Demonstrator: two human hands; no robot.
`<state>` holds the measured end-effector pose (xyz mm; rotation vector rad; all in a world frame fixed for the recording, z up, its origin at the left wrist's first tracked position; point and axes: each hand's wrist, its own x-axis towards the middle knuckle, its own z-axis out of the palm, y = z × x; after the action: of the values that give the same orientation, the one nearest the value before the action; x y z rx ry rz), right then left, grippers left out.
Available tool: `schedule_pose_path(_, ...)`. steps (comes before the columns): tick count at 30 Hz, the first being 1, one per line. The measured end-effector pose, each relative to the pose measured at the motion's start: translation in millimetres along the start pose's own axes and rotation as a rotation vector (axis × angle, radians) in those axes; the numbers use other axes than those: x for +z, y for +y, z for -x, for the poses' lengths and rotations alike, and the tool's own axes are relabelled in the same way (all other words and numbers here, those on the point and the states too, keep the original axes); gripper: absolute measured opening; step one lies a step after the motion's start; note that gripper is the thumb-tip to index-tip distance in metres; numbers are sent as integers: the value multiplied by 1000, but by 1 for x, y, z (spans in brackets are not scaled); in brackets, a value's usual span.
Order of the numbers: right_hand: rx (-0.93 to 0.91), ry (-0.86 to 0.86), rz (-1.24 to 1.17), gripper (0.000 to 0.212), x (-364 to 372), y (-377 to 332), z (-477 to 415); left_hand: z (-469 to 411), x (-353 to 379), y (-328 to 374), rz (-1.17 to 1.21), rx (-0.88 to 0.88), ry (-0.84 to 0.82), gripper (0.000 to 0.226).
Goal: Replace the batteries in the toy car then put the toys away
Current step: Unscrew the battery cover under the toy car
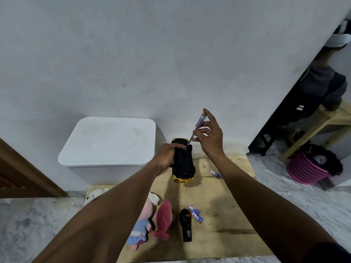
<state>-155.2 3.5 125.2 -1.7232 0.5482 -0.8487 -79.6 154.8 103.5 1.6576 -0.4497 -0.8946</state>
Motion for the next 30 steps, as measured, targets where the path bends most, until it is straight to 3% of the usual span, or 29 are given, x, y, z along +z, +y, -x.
schedule_pose_path(30,-32,-13,27,78,3,-3,3,7,-1,5,21,-4,13,51)
